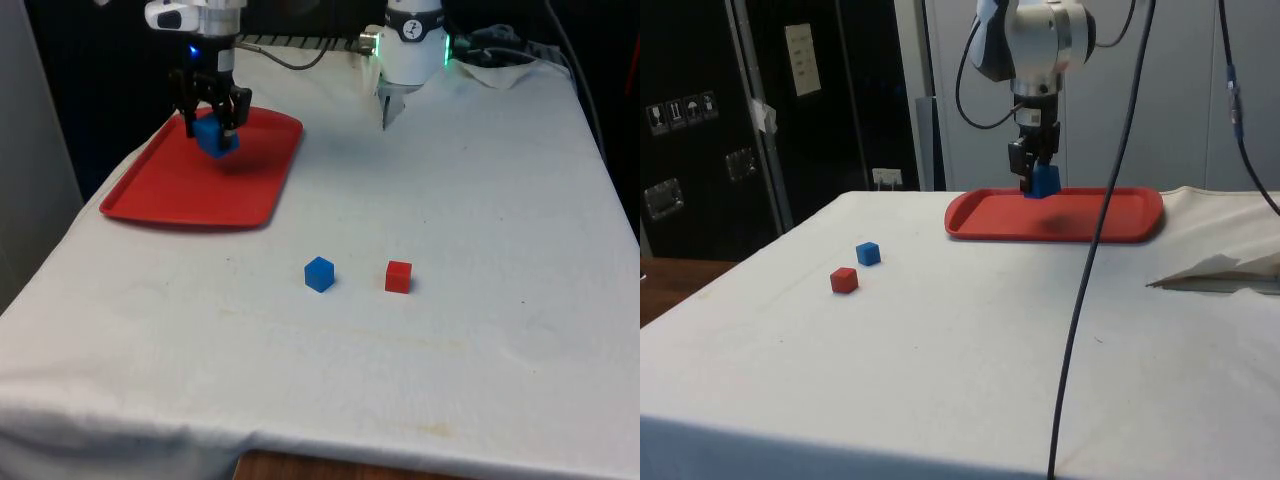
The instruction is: Pick up the largest block and place it onto the tray.
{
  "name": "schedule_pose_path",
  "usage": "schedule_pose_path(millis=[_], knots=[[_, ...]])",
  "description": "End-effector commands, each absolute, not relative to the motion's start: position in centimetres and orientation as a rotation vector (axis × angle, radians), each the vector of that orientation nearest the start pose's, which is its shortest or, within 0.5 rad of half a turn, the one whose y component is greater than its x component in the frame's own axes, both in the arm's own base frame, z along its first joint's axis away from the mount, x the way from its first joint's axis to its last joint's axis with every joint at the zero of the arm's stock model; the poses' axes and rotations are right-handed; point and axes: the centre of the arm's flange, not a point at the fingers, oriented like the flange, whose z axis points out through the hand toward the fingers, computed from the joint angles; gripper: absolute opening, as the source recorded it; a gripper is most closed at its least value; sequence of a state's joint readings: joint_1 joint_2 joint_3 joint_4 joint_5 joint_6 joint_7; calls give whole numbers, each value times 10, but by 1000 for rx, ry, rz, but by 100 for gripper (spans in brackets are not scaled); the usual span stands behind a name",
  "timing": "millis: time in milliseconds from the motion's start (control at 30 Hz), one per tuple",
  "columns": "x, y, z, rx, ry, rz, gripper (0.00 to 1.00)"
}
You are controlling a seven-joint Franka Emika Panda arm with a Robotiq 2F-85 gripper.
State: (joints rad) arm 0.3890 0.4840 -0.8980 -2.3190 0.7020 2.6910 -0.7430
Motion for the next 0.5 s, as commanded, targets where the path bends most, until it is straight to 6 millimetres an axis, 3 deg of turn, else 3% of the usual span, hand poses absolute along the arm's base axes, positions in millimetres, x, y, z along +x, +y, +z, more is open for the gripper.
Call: schedule_pose_path(millis=[0, 467], knots=[[444, -289, 223, -3206, 496, -212, 17], [443, -314, 203, -3139, 504, -233, 17]])
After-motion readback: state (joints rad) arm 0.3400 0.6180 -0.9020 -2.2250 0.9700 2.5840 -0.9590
